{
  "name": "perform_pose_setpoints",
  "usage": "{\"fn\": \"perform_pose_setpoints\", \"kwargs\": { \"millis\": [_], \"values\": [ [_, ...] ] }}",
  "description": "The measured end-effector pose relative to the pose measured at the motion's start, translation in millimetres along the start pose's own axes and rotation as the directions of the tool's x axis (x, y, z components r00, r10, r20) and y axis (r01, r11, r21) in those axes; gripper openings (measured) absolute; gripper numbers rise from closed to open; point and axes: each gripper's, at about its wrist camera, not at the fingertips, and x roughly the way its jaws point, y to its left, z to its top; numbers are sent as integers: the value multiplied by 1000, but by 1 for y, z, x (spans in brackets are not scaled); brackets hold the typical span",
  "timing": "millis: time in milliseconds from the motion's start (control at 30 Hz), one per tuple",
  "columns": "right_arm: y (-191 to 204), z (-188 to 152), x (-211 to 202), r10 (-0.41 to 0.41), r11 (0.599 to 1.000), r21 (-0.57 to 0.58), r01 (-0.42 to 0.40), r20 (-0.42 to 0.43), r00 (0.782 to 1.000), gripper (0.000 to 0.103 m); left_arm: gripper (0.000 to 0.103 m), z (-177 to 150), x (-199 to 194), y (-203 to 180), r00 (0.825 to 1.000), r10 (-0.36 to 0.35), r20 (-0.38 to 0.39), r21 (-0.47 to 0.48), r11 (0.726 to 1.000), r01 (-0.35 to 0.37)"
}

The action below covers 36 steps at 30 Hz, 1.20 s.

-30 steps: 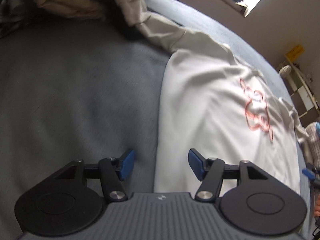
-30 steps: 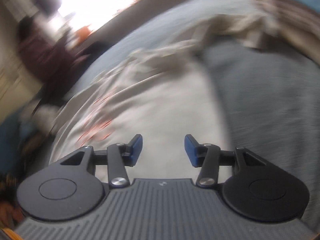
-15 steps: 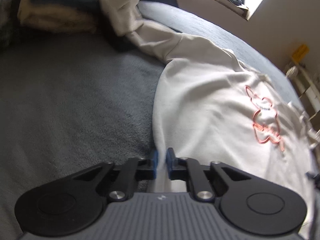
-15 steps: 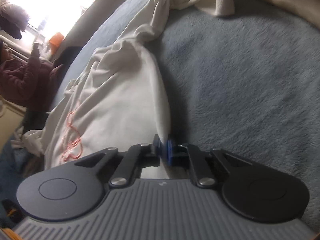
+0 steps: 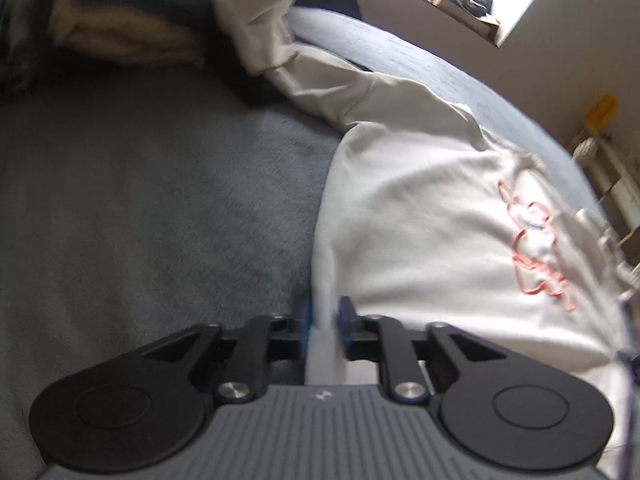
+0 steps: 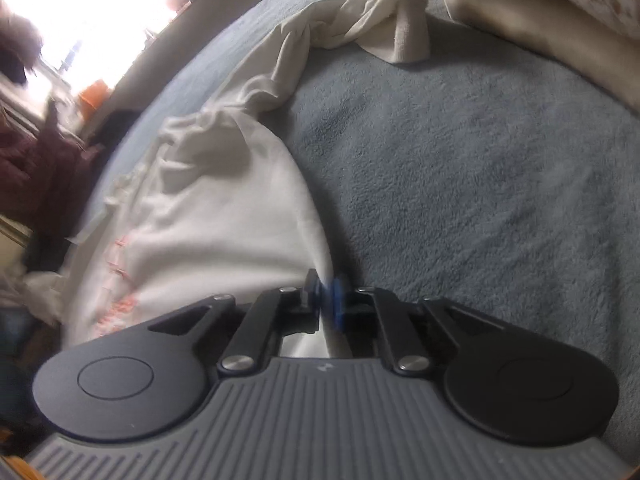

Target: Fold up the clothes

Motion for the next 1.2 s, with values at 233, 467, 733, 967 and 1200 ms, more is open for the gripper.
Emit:
{"fn": "perform_pose_setpoints", "kwargs": {
  "millis": [233, 467, 733, 967, 1200],
  "values": [
    [-24, -42, -31, 124, 984, 146, -103, -145, 982, 26, 42, -42, -35, 17, 978, -116, -171, -77, 992, 104],
    [-5, -78, -48, 44, 999, -3, -46, -193, 980, 3, 6, -83, -50, 3, 972, -69, -226, -32, 997, 63],
    [-19, -72, -55, 63, 996, 66, -52, -179, 982, 7, 14, -87, -57, 15, 966, -110, -232, -61, 993, 99],
    [-34, -93, -75, 155, 982, 145, -123, -235, 959, 41, 45, -106, -62, 18, 952, -168, -256, -71, 985, 154],
    [-22, -115, -65, 155, 986, 99, -132, -271, 950, 10, 8, -113, -63, 5, 967, -136, -214, 12, 990, 141]
  ]
}}
